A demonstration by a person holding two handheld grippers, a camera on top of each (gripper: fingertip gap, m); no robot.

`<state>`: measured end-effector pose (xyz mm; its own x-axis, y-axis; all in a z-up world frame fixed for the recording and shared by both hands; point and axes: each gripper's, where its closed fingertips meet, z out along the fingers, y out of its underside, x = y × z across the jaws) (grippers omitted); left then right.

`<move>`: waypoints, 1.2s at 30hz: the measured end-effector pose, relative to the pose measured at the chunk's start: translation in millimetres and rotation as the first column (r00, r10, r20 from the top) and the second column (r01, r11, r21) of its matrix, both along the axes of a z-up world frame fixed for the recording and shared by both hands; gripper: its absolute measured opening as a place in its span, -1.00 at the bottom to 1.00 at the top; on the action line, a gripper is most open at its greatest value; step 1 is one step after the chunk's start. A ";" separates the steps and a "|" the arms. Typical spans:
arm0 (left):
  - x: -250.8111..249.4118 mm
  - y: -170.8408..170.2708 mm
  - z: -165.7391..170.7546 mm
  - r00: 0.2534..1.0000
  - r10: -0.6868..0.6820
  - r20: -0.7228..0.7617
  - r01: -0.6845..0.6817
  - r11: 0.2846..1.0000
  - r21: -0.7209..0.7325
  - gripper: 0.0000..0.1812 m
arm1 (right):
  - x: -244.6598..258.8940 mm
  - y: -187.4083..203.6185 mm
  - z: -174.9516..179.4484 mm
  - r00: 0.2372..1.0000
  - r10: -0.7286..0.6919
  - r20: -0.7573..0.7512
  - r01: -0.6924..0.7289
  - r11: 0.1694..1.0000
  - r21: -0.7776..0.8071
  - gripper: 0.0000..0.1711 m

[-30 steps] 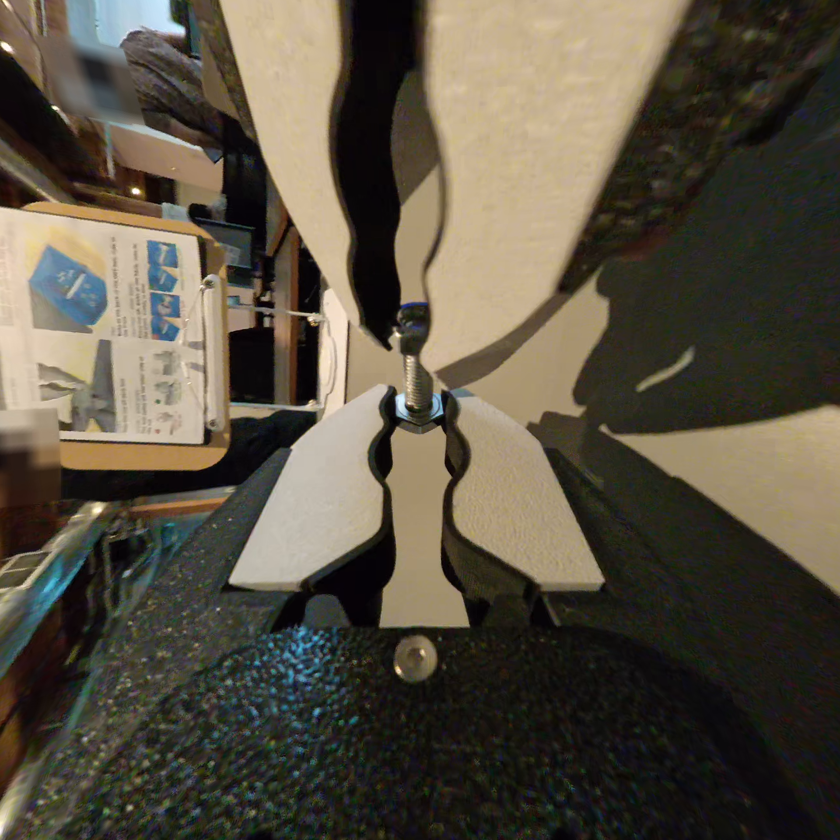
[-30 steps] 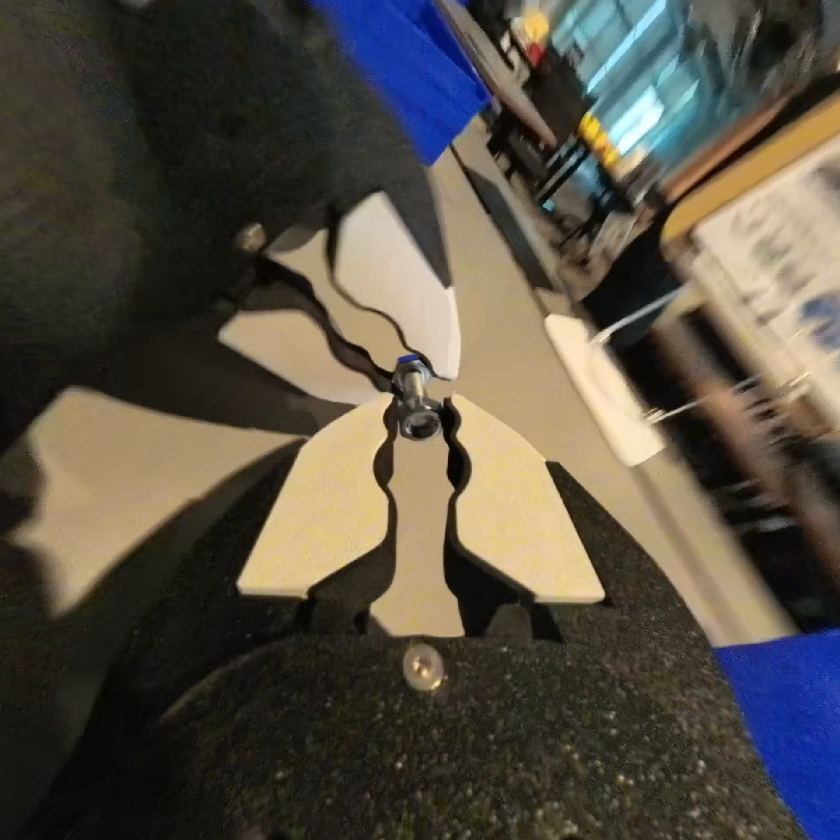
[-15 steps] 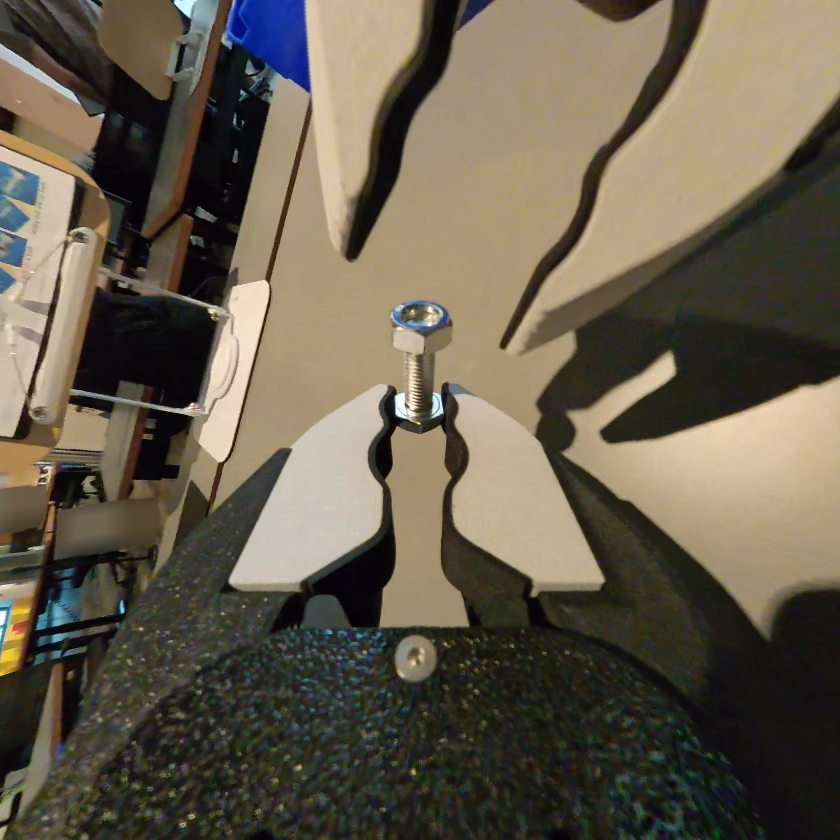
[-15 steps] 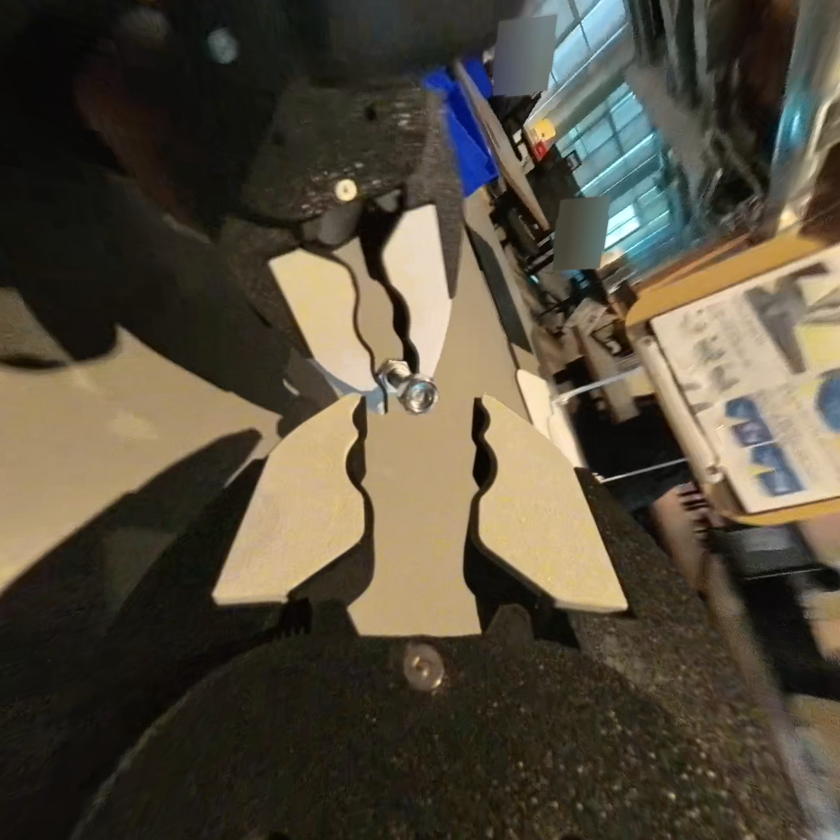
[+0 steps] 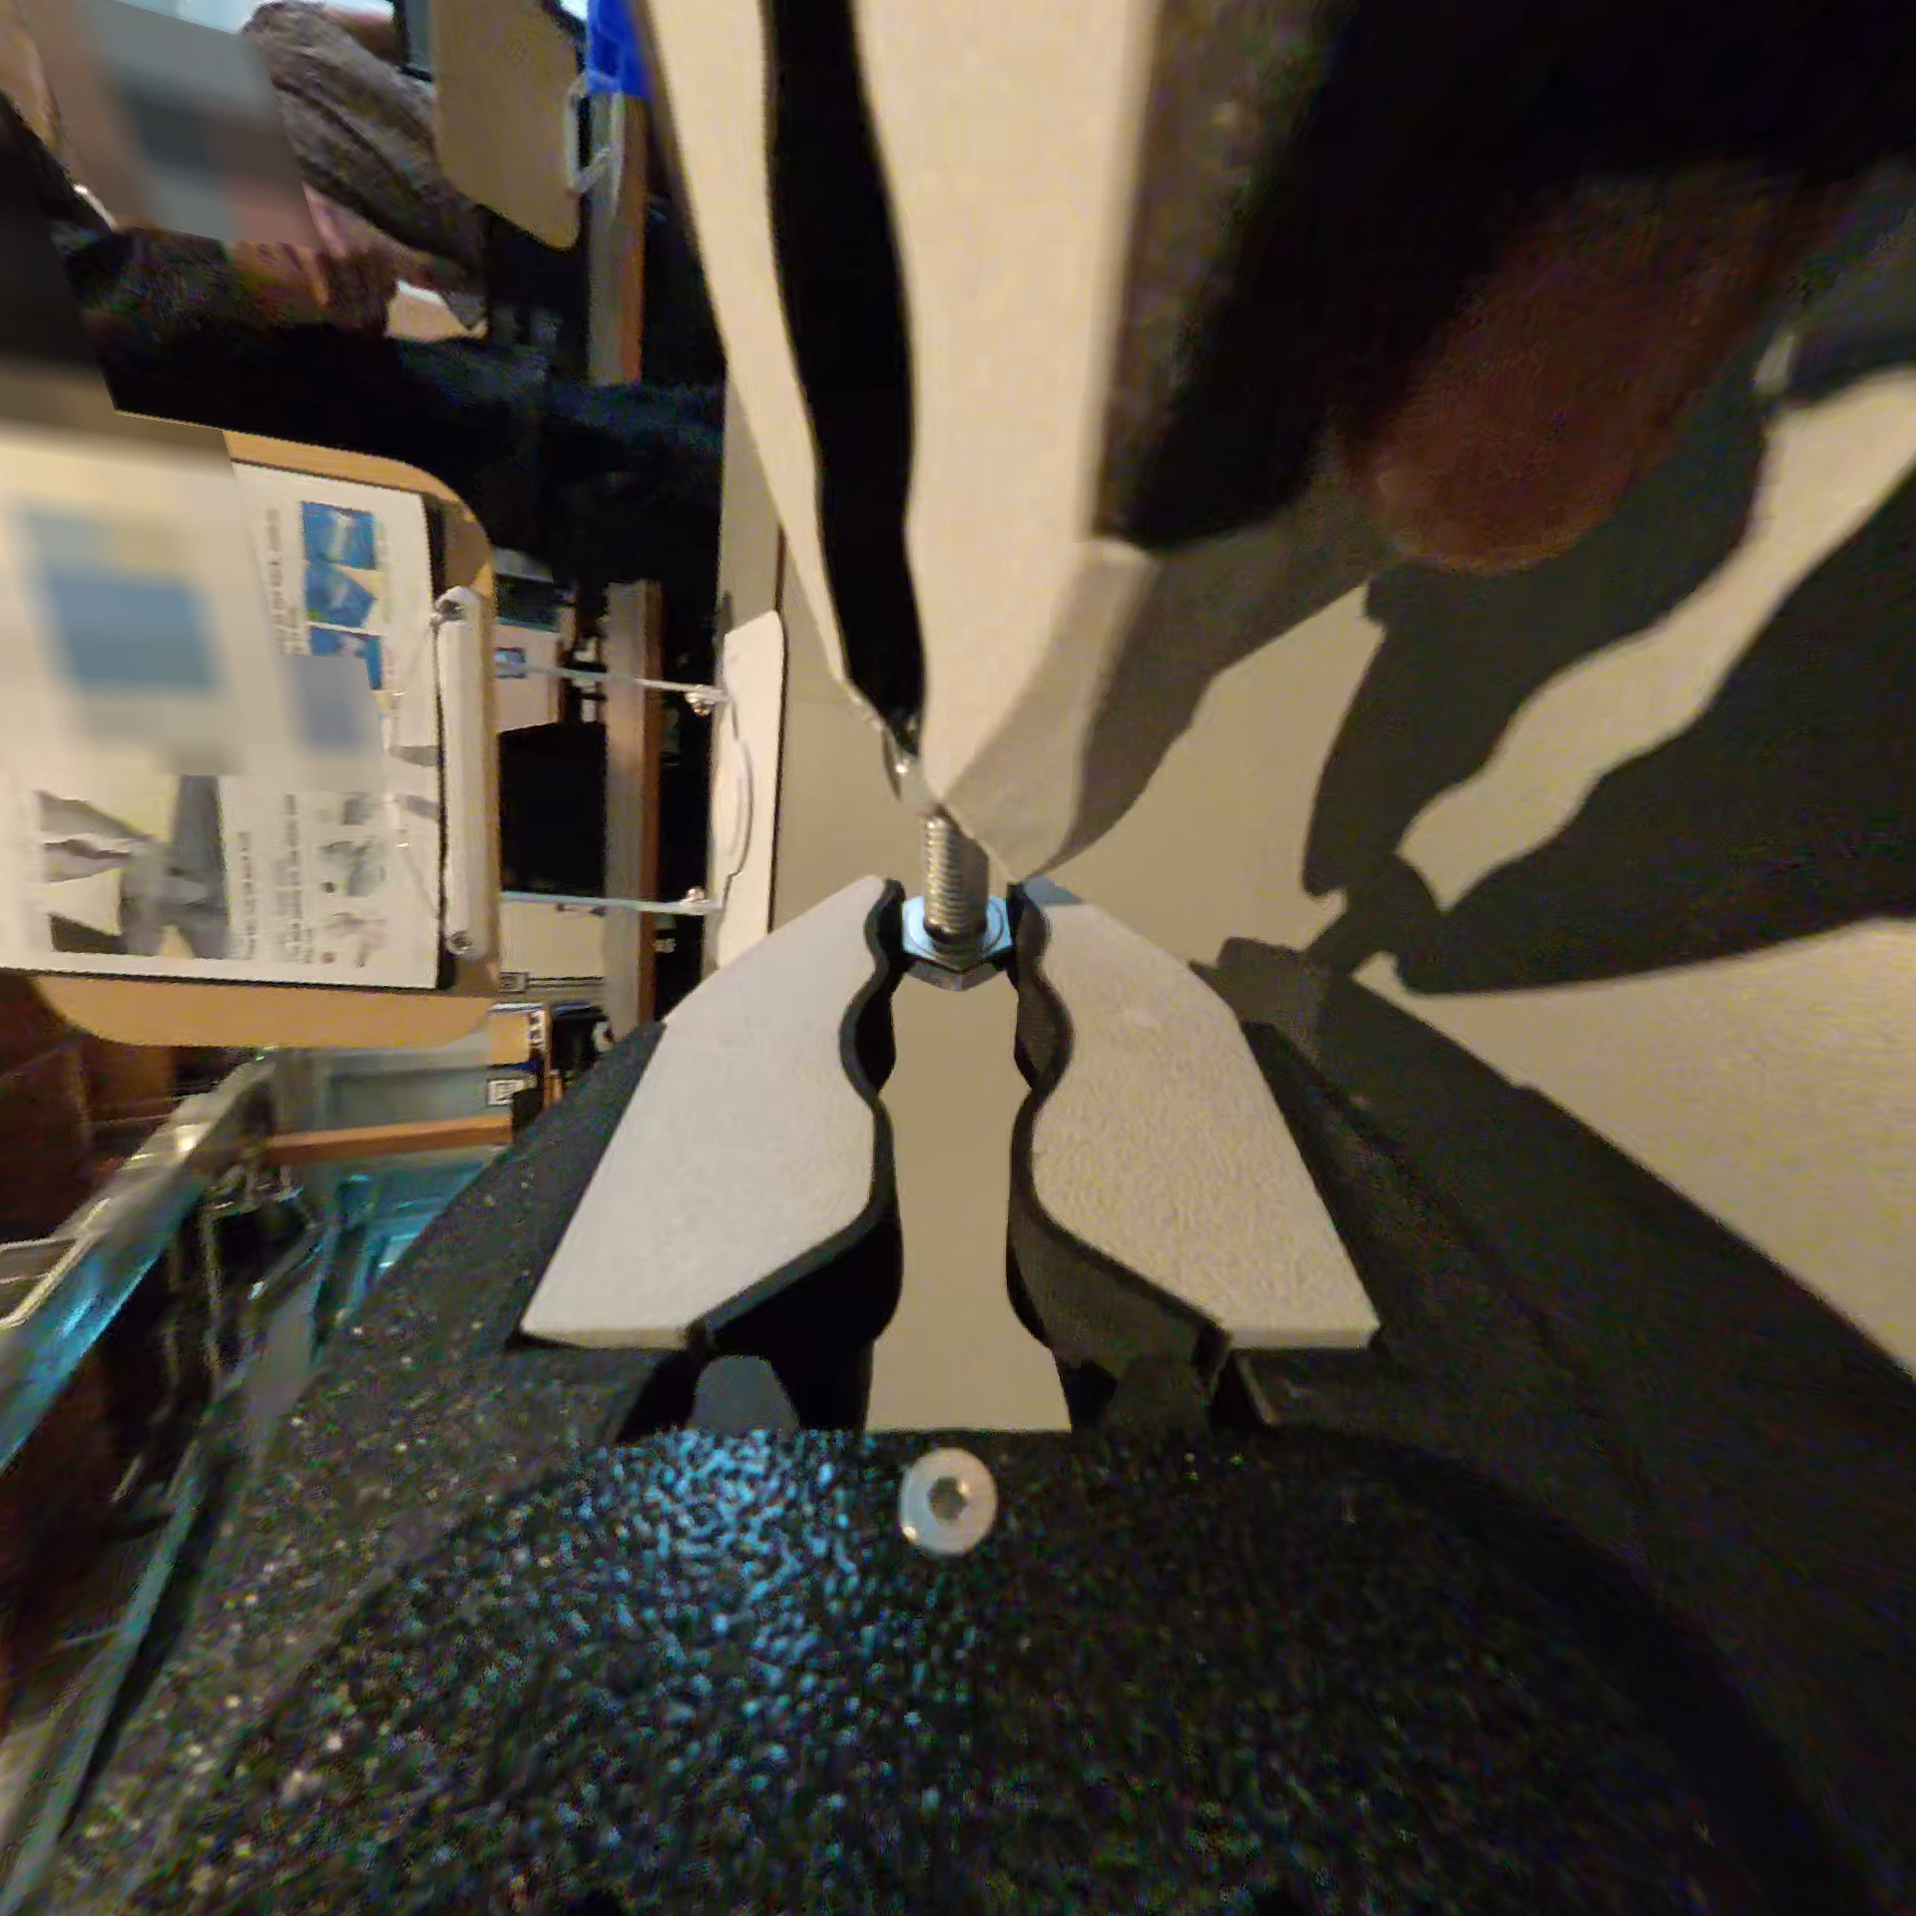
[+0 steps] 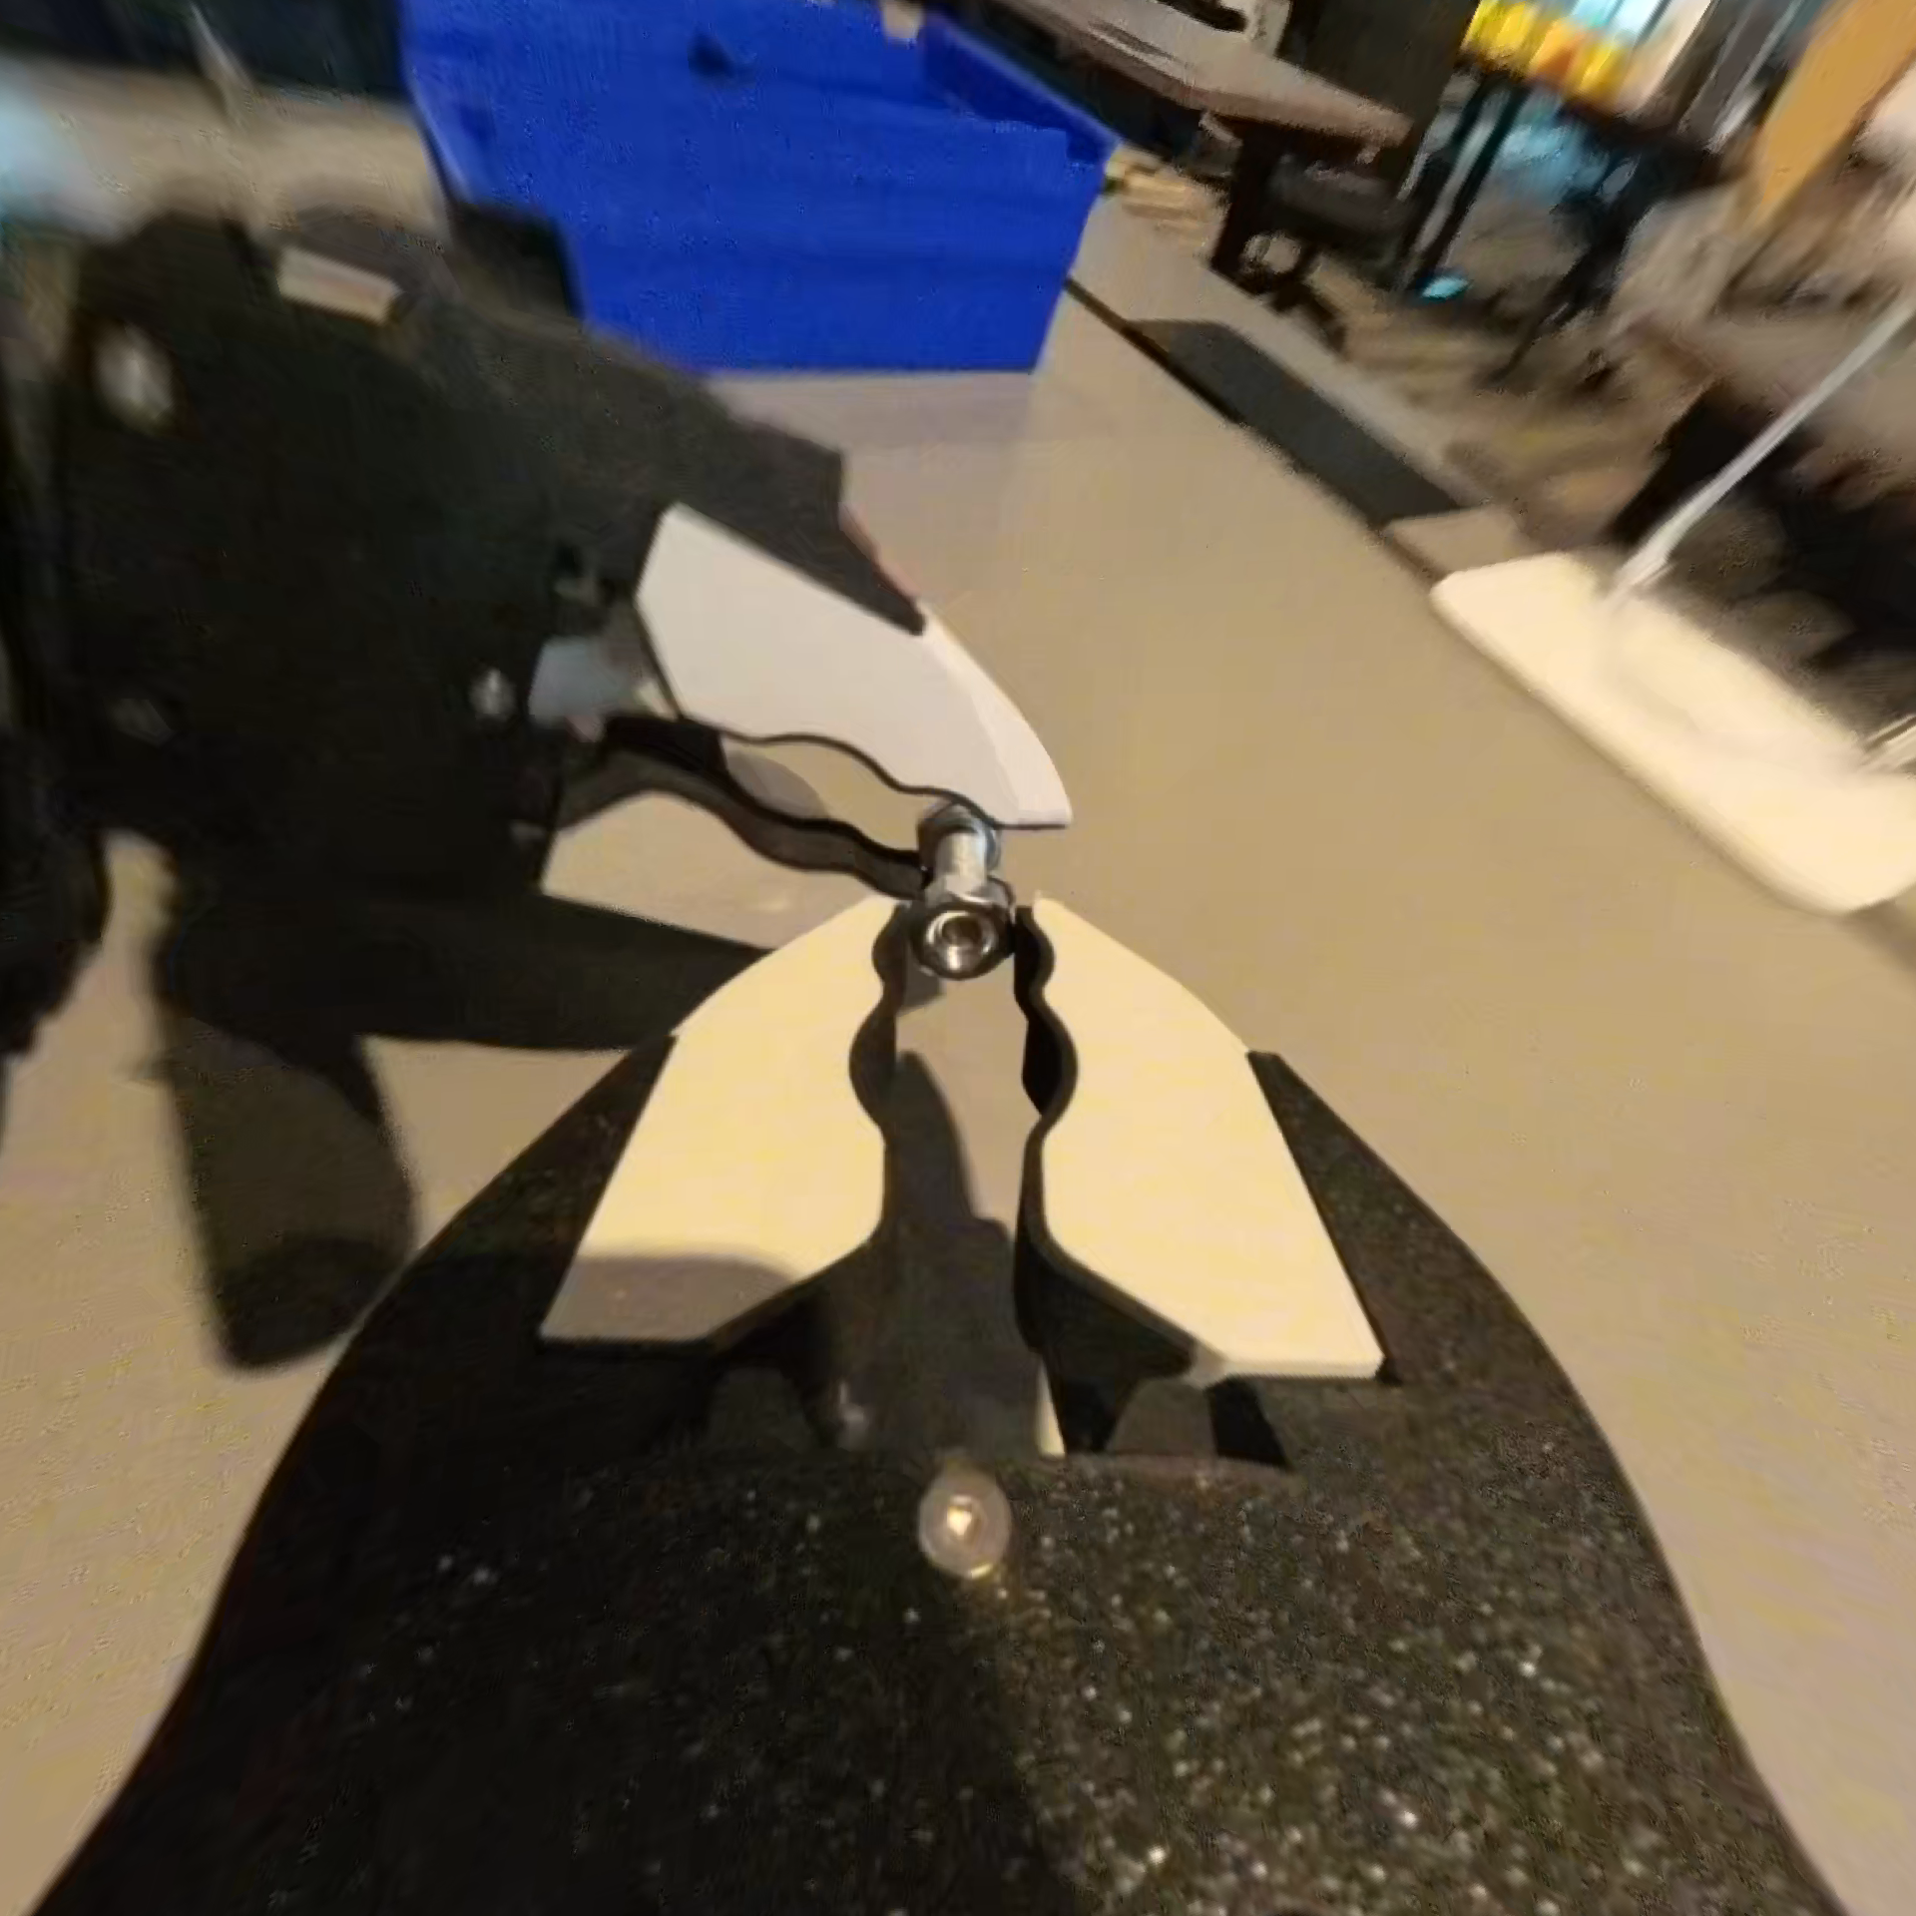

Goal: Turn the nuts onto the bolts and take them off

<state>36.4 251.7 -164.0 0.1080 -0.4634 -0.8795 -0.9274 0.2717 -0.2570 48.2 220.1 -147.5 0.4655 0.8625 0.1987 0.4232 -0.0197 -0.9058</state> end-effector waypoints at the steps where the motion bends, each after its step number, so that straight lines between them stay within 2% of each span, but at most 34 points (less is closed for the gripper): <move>1: 0.1 0.3 1.3 1.000 0.002 0.008 -0.002 1.000 0.002 -0.79 | -1.4 -0.8 1.7 0.996 0.010 -0.094 -0.021 0.994 -0.112 -0.77; 3: 2.4 -0.1 0.2 0.998 0.002 0.060 0.001 0.999 -0.051 -0.79 | -1.4 -2.0 7.9 0.972 0.045 -0.231 -0.099 0.968 -0.229 -0.69; 5: 3.4 -0.2 -0.5 0.994 -0.001 0.113 0.013 0.994 -0.105 -0.79 | 5.6 0.6 12.8 0.968 0.066 -0.244 -0.117 0.972 -0.203 -0.56; 7: 2.9 -0.5 -1.9 0.990 -0.009 0.138 0.028 0.990 -0.138 -0.79 | 14.4 3.3 16.5 0.985 0.093 -0.147 -0.099 0.994 -0.039 -0.56; 9: 3.1 -0.7 -4.8 0.989 -0.013 0.150 0.039 0.985 -0.169 -0.79 | 18.9 3.7 16.8 0.994 0.104 0.035 -0.109 0.974 0.198 -0.57; 11: 4.0 -1.2 -5.8 0.989 -0.017 0.148 0.044 0.983 -0.176 -0.79 | 17.3 -0.6 12.8 0.965 0.093 0.246 -0.190 0.892 0.409 -0.57; 13: 5.7 -2.9 -6.7 0.990 -0.028 0.135 0.051 0.983 -0.175 -0.79 | 16.4 0.3 9.0 0.918 0.014 0.397 -0.249 0.800 0.546 -0.57; 17: 10.2 -7.4 -11.2 0.993 -0.063 0.096 0.080 0.981 -0.175 -0.79 | 11.2 -4.1 -4.8 0.862 0.007 0.507 -0.342 0.746 0.571 -0.60; 20: 13.5 -10.8 -15.4 0.994 -0.092 0.058 0.101 0.980 -0.170 -0.79 | 10.6 -3.5 -7.6 0.838 -0.027 0.544 -0.366 0.713 0.598 -0.77; 22: 10.9 -7.7 -14.1 0.997 -0.073 0.030 0.077 0.988 -0.135 -0.79 | 9.8 -1.4 -8.6 0.851 -0.035 0.523 -0.323 0.751 0.576 -0.77; 24: 7.0 -3.6 -11.1 0.999 -0.043 0.007 0.044 0.995 -0.089 -0.79 | 8.0 1.6 -8.7 0.892 -0.032 0.450 -0.227 0.831 0.508 -0.77; 26: 2.9 0.4 -7.4 0.999 -0.004 -0.035 0.003 1.000 -0.022 -0.79 | 5.7 3.9 -9.1 0.942 -0.029 0.334 -0.101 0.926 0.365 -0.77; 28: -0.1 2.5 -3.5 0.998 0.021 -0.065 -0.019 0.999 0.031 -0.79 | 1.8 2.5 -8.3 0.988 -0.008 0.155 -0.012 0.992 0.127 -0.78; 30: -0.9 2.8 0.5 0.998 0.028 -0.055 -0.025 0.999 0.048 -0.79 | -0.6 0.9 -4.3 0.999 0.017 -0.041 -0.021 0.993 -0.112 -0.77; 32: 2.3 1.3 0.9 1.000 0.015 0.011 -0.015 1.000 -0.012 -0.79 | -1.1 -1.1 2.3 0.978 0.051 -0.202 -0.103 0.961 -0.256 -0.76; 34: 5.2 -0.9 -1.3 0.997 -0.002 0.078 0.009 0.996 -0.088 -0.79 | 3.4 -1.4 10.0 0.958 0.095 -0.271 -0.166 0.953 -0.252 -0.66; 36: 6.1 -2.4 -4.2 0.991 -0.016 0.130 0.036 0.987 -0.154 -0.79 | 11.8 1.2 16.2 0.965 0.132 -0.226 -0.161 0.980 -0.114 -0.56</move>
